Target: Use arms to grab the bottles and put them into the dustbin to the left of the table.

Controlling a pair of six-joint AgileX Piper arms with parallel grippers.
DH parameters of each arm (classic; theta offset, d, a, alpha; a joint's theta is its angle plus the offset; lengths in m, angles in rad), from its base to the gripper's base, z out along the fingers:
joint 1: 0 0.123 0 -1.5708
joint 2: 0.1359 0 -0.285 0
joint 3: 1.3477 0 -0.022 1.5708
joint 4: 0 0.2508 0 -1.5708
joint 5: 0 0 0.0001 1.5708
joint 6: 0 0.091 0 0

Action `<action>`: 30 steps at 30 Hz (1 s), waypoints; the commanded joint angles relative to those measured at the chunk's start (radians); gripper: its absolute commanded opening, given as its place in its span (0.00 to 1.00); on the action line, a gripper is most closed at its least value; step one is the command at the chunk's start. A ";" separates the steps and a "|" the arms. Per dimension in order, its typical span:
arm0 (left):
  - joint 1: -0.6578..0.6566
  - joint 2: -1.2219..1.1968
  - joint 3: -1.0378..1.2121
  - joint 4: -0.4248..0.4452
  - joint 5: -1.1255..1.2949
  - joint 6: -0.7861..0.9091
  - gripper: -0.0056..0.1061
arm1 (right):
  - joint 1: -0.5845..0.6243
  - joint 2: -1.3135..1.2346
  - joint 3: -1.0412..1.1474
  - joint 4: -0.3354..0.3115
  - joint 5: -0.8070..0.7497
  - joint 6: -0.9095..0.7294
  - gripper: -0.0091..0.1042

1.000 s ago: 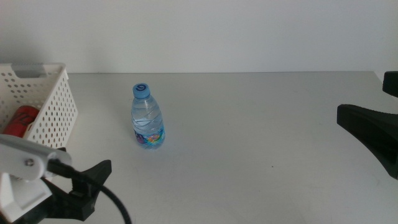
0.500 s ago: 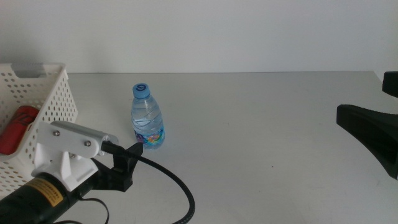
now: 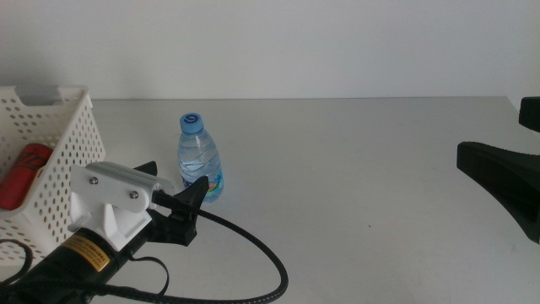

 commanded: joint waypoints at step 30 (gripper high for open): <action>0.152 0.436 -0.433 0.279 -0.050 -0.196 0.58 | 0.003 0.003 -0.024 -0.008 -0.070 -0.011 0.68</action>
